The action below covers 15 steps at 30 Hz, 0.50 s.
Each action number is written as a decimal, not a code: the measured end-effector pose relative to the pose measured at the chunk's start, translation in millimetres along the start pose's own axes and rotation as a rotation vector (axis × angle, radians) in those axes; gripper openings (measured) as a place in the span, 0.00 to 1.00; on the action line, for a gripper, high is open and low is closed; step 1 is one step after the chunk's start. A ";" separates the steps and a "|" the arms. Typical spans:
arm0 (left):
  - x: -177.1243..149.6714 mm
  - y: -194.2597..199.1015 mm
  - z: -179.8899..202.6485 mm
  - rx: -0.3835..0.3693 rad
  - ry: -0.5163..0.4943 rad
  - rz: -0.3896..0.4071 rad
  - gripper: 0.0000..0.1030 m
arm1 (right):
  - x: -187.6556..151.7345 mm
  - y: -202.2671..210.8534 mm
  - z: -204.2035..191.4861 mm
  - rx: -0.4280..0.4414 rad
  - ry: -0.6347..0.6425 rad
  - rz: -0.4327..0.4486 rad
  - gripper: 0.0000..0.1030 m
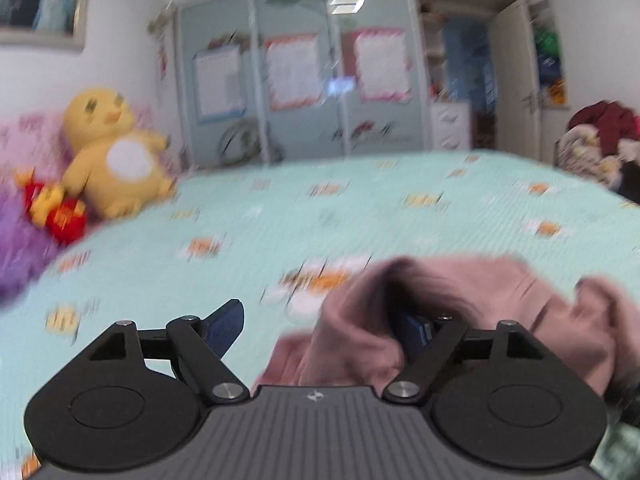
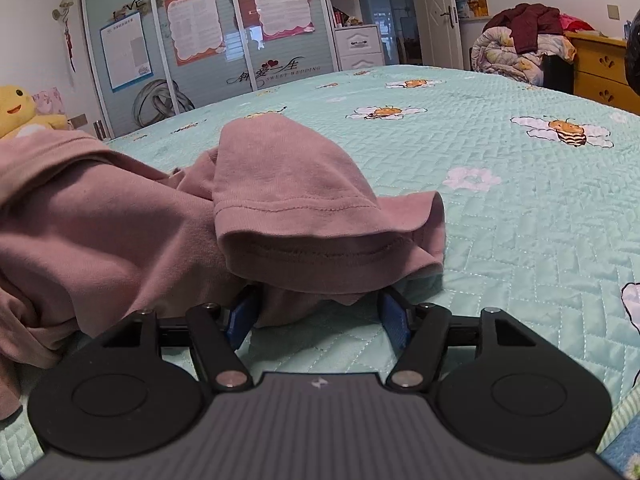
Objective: Fold clothes
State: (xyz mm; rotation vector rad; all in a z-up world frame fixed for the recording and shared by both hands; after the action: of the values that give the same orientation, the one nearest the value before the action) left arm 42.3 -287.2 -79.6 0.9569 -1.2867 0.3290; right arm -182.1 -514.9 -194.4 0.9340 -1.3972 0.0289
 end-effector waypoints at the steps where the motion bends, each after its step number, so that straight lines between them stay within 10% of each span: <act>1: -4.7 -1.1 -10.7 0.019 0.025 -0.021 0.80 | -0.2 0.1 0.1 0.000 0.000 0.001 0.64; 15: -28.0 27.0 -62.7 0.080 0.181 -0.044 0.91 | -3.8 1.9 -3.5 -0.009 0.030 0.016 0.68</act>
State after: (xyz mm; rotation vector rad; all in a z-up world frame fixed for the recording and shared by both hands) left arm 56.6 -216.0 -92.4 0.9980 -1.0928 0.4258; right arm -181.1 -509.8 -196.2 0.9113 -1.3766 0.0483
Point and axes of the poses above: each gripper's, at about its wrist camera, not at the fingertips, and y roughly against the way its jaws point, z to its right, x to its top, the point moved 7 cm from there along -y, roughly the way its jaws point, and after that the axes turned 9 degrees about -x, right-handed, at the moved point
